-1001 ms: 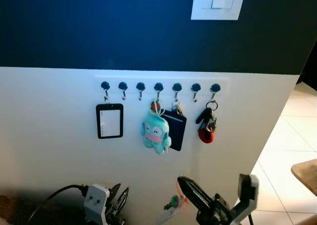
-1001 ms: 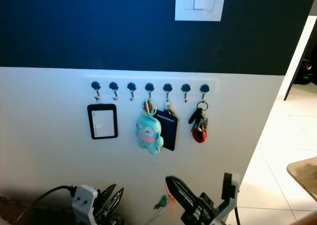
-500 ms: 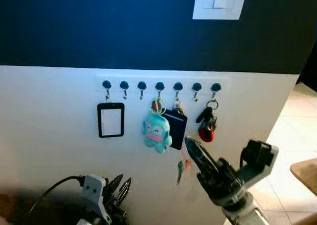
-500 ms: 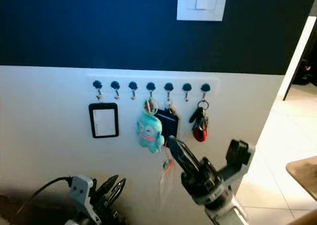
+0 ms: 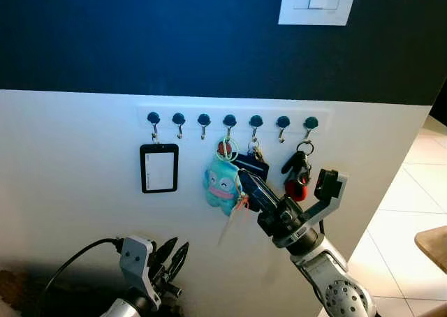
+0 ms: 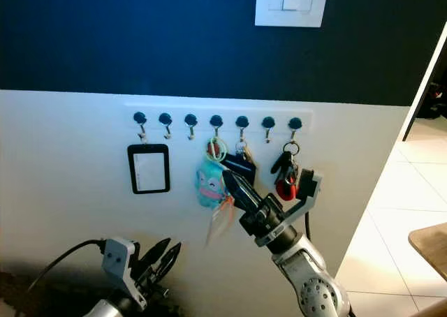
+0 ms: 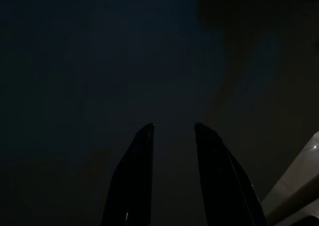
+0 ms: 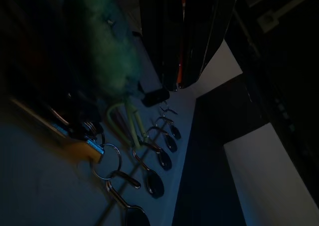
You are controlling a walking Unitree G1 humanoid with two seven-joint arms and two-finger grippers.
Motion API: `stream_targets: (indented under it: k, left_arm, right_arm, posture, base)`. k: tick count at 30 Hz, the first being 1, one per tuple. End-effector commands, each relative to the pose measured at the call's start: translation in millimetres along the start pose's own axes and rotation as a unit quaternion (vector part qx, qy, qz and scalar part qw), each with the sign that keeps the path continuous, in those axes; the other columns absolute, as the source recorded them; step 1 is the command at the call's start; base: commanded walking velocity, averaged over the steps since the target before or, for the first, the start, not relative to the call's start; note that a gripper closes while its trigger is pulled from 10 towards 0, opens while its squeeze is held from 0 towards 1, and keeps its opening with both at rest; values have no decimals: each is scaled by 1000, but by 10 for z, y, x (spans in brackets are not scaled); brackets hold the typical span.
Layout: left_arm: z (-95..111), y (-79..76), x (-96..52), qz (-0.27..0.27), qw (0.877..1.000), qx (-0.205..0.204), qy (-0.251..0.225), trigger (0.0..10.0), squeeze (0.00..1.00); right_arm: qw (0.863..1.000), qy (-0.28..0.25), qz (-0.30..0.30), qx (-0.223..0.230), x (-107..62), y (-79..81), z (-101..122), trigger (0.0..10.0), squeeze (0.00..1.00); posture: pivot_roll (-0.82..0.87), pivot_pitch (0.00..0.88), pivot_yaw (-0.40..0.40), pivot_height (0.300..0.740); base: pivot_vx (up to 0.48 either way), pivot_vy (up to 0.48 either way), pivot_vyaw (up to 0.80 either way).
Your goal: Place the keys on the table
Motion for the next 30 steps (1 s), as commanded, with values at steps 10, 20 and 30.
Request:
stream_targets:
  k: [10, 20, 30]
  left_arm:
    - [179, -370, -164, -172, 985, -3, -10, 10000, 0]
    - [256, -505, -184, -199, 980, -5, -11, 10000, 1000]
    - [258, -379, -18, -129, 991, 34, -10, 10000, 0]
  right_arm:
    - [999, 42, 5, 6, -126, 33, -151, 10000, 0]
    - [999, 36, 3, 10, -101, 25, -153, 10000, 0]
    - [999, 41, -4, 12, -101, -6, -182, 10000, 0]
  posture:
    - [33, 29, -7, 740]
    - [39, 37, -12, 740]
    - [37, 42, -14, 740]
  base:
    - [0, 0, 0]
    - [0, 0, 0]
    - [0, 0, 0]
Point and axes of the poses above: a point about 5 cm out from each wrist's last joint towards the gripper, its own x axis pointing out of the wrist towards the gripper, its own z axis along the axis of the wrist's last joint, y = z × x, the point moved 6 cm from there along x, pointing out of the wrist towards the gripper, and after that the axes turned 15 degrees about x, right-handed, at the moved point
